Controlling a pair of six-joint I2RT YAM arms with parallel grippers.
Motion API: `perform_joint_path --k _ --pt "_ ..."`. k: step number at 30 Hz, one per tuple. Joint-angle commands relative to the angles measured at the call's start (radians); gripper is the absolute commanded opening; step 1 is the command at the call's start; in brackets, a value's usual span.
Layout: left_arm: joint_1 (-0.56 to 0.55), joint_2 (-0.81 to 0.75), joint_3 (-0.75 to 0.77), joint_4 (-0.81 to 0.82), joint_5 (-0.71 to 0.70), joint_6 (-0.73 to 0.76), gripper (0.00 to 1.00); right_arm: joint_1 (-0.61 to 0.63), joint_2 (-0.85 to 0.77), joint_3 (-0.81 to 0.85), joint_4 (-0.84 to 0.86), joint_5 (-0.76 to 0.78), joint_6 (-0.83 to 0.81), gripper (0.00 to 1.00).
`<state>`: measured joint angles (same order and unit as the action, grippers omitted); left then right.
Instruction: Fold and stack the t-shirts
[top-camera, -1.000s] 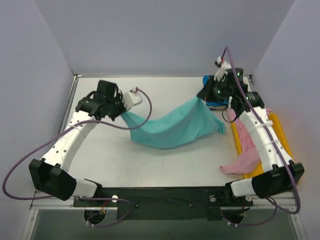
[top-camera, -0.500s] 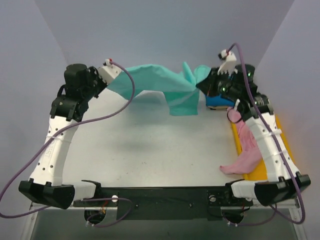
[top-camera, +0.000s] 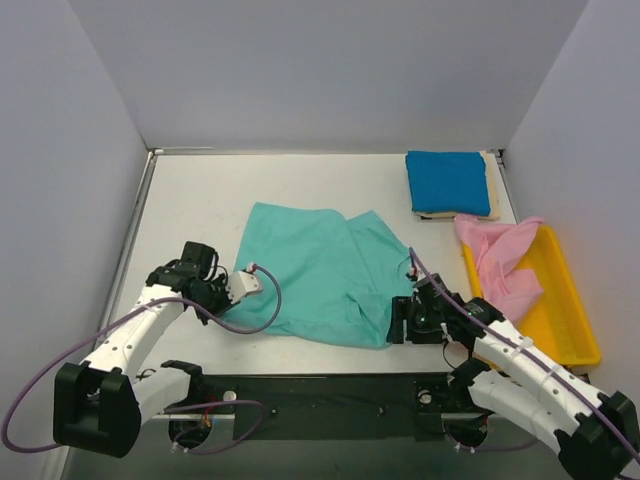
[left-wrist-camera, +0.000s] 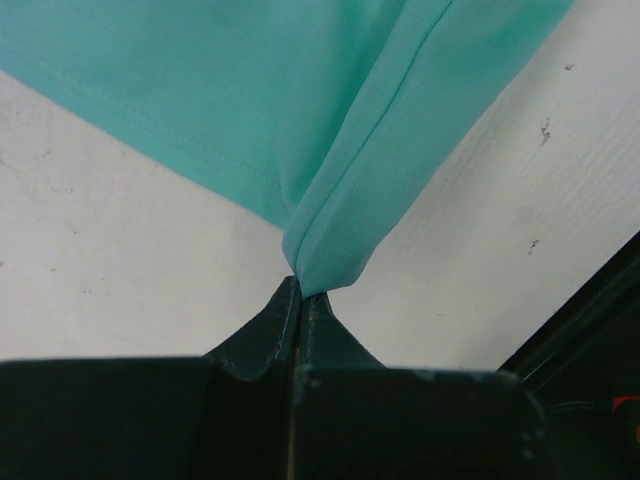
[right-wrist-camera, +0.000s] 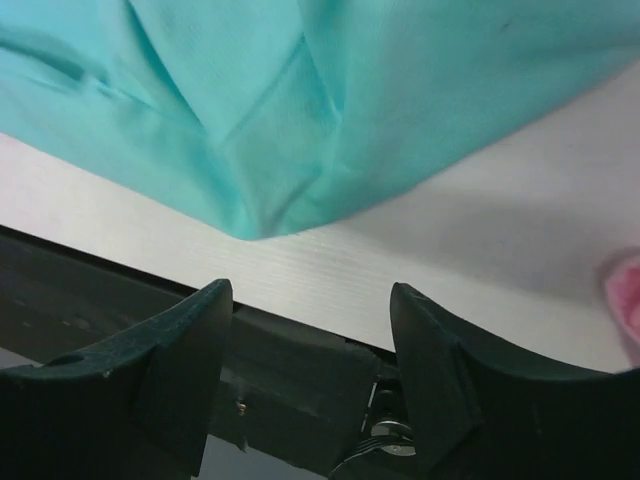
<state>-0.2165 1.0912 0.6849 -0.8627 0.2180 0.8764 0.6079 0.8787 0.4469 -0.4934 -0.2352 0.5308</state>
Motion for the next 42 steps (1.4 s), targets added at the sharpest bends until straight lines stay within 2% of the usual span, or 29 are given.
perform_joint_path --k 1,4,6,7,10,13,16,22,24,28,31,36,37,38,42 --pt "-0.006 -0.034 0.010 -0.006 0.067 0.064 0.00 -0.083 -0.142 0.136 -0.097 0.140 0.074 0.61" --pt "-0.003 -0.031 0.022 0.005 0.052 0.061 0.00 -0.233 -0.045 0.216 -0.117 0.080 0.022 0.61" --pt "-0.003 -0.033 0.028 0.005 0.050 0.059 0.00 -0.307 0.062 0.266 -0.138 0.102 -0.029 0.61" --pt "-0.004 -0.031 0.031 0.004 0.052 0.059 0.00 -0.322 0.104 0.288 -0.160 0.166 -0.038 0.61" --pt "-0.007 -0.039 0.039 0.002 0.060 0.053 0.00 -0.310 0.267 0.381 -0.148 0.179 -0.173 0.61" --pt "-0.009 -0.039 0.039 0.008 0.066 0.049 0.00 -0.292 0.364 0.444 -0.091 0.003 -0.314 0.62" --pt "-0.009 -0.045 0.034 0.024 0.055 0.045 0.00 -0.281 0.482 0.512 -0.119 -0.064 -0.449 0.64" --pt "-0.009 -0.047 0.030 0.034 0.050 0.045 0.00 -0.266 0.654 0.579 -0.129 -0.234 -0.589 0.66" --pt "-0.009 -0.044 0.036 0.037 0.050 0.047 0.00 -0.246 0.715 0.602 -0.138 -0.227 -0.614 0.65" --pt "-0.009 -0.045 0.044 0.027 0.046 0.050 0.00 -0.241 0.804 0.651 -0.189 -0.265 -0.646 0.56" --pt "-0.009 -0.047 0.050 0.021 0.035 0.053 0.00 -0.241 0.812 0.647 -0.229 -0.265 -0.629 0.43" --pt "-0.009 -0.045 0.061 0.014 0.034 0.053 0.00 -0.244 0.761 0.589 -0.252 -0.214 -0.594 0.38" --pt "-0.007 -0.042 0.062 0.016 0.034 0.053 0.00 -0.246 0.758 0.589 -0.254 -0.199 -0.583 0.31" --pt "-0.007 -0.042 0.067 0.016 0.034 0.052 0.00 -0.246 0.755 0.589 -0.255 -0.193 -0.581 0.29" --pt "-0.006 -0.031 0.082 0.034 0.021 0.015 0.00 -0.263 0.761 0.608 -0.281 -0.164 -0.571 0.00"
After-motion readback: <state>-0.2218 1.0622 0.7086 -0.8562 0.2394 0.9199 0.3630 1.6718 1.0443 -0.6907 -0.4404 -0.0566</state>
